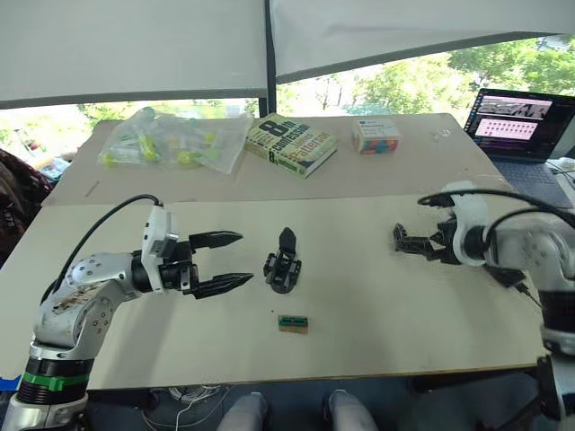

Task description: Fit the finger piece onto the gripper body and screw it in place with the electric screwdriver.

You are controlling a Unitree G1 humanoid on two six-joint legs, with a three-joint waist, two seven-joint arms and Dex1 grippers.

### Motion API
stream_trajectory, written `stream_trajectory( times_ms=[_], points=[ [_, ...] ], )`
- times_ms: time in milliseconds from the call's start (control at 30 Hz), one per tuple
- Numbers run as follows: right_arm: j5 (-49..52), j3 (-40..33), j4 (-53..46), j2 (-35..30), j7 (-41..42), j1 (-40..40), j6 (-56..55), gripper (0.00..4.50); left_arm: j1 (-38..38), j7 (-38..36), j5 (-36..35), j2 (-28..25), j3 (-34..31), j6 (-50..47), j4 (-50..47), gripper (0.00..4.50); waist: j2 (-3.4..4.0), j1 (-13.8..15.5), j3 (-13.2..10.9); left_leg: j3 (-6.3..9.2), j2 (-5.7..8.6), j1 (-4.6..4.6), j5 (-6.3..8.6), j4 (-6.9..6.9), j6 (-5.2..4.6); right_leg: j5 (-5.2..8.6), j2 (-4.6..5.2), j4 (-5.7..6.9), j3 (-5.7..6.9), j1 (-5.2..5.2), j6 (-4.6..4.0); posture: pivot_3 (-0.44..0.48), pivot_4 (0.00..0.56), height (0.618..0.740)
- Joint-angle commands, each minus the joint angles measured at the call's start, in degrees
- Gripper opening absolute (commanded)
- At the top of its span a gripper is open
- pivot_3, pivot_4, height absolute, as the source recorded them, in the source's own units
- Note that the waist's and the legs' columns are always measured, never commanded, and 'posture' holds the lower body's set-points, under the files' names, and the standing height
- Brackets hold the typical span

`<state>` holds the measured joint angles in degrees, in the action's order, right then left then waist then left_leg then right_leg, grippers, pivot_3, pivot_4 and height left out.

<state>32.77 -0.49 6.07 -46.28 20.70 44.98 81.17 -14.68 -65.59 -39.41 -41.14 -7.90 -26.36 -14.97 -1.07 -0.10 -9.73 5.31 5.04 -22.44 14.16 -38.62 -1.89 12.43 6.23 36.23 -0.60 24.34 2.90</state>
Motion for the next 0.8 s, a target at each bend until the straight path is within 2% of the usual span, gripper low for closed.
stream_trajectory(
  times_ms=[33, 167, 333, 600, 700, 800],
  points=[
    [-5.13, 3.17, 9.73, 1.34, 0.24, 6.56, -1.11, 4.50, 0.51, 1.58, -0.57, 0.12, -1.19, 0.43, -3.03, 4.41, 0.00, 0.01, 0.00, -0.01, 0.02, -0.05, 0.03, 0.00, -0.05, -0.02, 0.02, -0.04, -0.02, 0.05, 0.03, 0.000, 0.150, 0.740],
    [-7.98, 4.65, 18.93, 4.59, 2.25, 12.14, -2.81, 4.50, 2.00, 3.07, -0.83, 0.41, -1.52, 0.41, -4.60, 4.41, 0.01, -0.21, 0.01, -0.11, 0.12, -0.23, 0.09, 0.00, -0.12, -0.06, 0.13, -0.18, -0.10, 0.22, 0.09, 0.000, 0.150, 0.740],
    [-13.92, 10.94, 27.63, 5.49, 5.74, 15.97, -6.33, 4.50, 3.16, 4.41, -1.54, 0.51, -1.65, 0.02, -6.50, 4.41, 0.02, -0.29, 0.01, -0.36, 0.12, -0.77, -0.03, -0.12, 0.06, -0.14, 0.15, -0.04, -0.22, 0.87, 0.15, 0.000, 0.150, 0.740],
    [-17.96, 9.91, 36.80, 8.79, 7.55, 18.90, -8.33, 4.50, 4.52, 6.38, -2.32, 0.70, -1.77, 0.06, -8.39, 4.41, 0.02, -0.74, 0.02, -0.53, 0.04, -0.64, 0.04, -0.13, -0.12, -0.35, 0.05, -0.03, -0.30, 0.81, 0.04, 0.000, 0.150, 0.740],
    [-19.21, 9.85, 37.79, 9.43, 8.13, 19.02, -8.91, 3.73, 4.85, 6.64, -2.40, 0.70, -1.73, 0.15, -8.58, 4.50, 0.03, -0.74, 0.02, -0.55, 0.00, -0.53, 0.00, -0.13, -0.10, -0.41, 0.00, -0.01, -0.32, 0.73, -0.01, 0.000, 0.150, 0.740],
    [-19.78, 10.18, 37.20, 9.70, 9.40, 18.81, -8.11, 2.70, 4.76, 6.73, -2.46, 0.68, -1.68, 0.21, -8.39, 4.50, 0.03, -0.77, 0.02, -0.57, 0.00, -0.48, -0.03, -0.13, -0.09, -0.43, -0.02, 0.02, -0.33, 0.71, -0.02, 0.000, 0.150, 0.740]
  ],
)
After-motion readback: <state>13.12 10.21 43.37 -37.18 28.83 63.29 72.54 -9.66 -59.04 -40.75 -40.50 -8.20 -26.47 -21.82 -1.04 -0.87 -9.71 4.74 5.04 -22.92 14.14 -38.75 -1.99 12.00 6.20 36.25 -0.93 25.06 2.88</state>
